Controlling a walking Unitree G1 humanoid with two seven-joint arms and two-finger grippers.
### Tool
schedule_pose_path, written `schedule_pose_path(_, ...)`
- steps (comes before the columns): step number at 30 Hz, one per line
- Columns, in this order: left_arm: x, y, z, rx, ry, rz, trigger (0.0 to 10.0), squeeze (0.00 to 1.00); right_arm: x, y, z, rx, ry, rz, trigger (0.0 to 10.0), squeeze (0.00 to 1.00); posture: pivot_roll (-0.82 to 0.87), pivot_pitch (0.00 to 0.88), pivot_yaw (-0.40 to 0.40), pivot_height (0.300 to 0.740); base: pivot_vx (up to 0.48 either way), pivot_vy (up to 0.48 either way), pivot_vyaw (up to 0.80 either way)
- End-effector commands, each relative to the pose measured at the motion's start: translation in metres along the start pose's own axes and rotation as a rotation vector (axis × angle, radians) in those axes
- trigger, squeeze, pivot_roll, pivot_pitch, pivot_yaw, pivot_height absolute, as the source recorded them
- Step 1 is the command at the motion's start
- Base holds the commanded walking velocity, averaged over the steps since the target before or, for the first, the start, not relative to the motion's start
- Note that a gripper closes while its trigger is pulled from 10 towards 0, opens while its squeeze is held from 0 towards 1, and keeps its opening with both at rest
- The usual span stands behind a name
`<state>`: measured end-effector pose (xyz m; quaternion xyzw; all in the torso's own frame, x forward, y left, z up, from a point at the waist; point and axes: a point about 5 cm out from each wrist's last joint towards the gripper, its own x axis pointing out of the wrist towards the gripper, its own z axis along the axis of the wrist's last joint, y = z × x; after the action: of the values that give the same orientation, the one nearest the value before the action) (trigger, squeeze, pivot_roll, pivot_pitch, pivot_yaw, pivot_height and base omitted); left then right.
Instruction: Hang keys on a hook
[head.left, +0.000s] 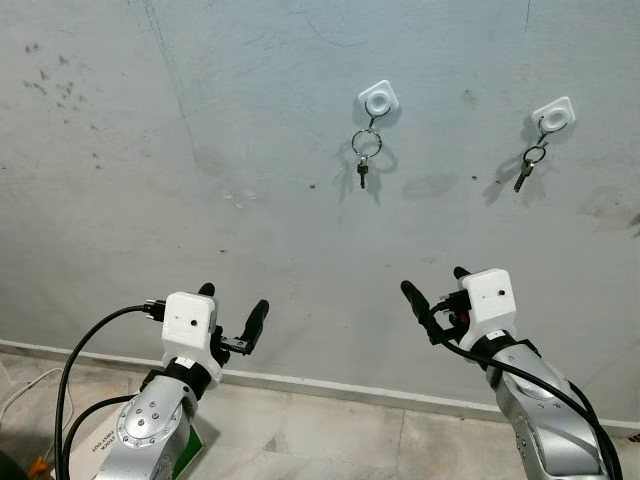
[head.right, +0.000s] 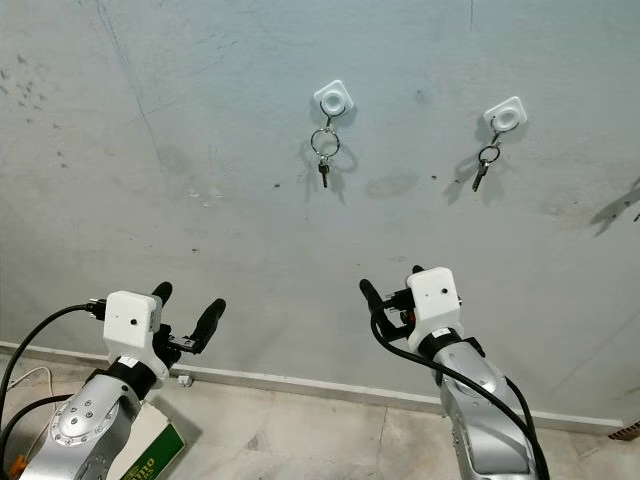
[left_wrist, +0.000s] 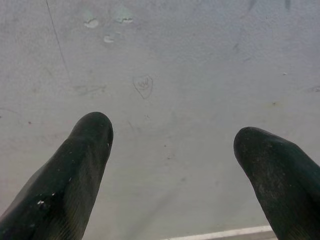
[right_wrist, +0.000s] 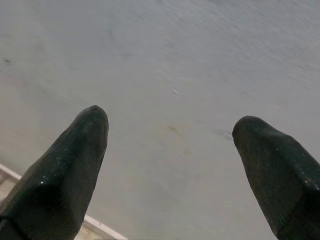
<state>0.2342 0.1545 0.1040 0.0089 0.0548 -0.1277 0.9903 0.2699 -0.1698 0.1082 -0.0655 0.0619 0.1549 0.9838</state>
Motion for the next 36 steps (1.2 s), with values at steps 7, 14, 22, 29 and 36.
schedule_pose_path(7, 0.0046, 0.0011, 0.0029, 0.022, -0.016, 0.019, 10.0, 0.00, 0.0010, 0.0029, 0.0045, 0.002, 0.000, 0.015, 10.0, 0.00, 0.02, 0.000, 0.021, 0.740, 0.000, 0.000, 0.00)
schedule_pose_path(14, 0.0062, 0.0010, 0.0037, 0.028, -0.016, 0.025, 10.0, 0.00, 0.0011, 0.0040, 0.0037, 0.004, 0.011, 0.019, 10.0, 0.00, 0.01, 0.000, 0.021, 0.740, 0.000, 0.000, 0.00)
schedule_pose_path(22, 0.0087, 0.0006, 0.0048, 0.021, -0.018, 0.029, 10.0, 0.00, 0.0016, 0.0047, 0.0034, 0.006, 0.016, 0.024, 10.0, 0.00, 0.01, 0.000, 0.021, 0.740, 0.000, 0.000, 0.00)
schedule_pose_path(29, 0.0090, 0.0001, 0.0031, 0.019, -0.012, 0.031, 10.0, 0.00, 0.0017, 0.0046, 0.0031, 0.030, 0.023, 0.019, 10.0, 0.00, 0.01, 0.000, 0.018, 0.740, 0.000, 0.000, 0.00)
schedule_pose_path(36, 0.0097, -0.0002, 0.0032, 0.016, -0.013, 0.034, 10.0, 0.00, 0.0027, 0.0034, 0.0034, 0.034, 0.027, 0.018, 10.0, 0.00, 0.01, 0.000, 0.017, 0.740, -0.253, 0.000, 0.00)
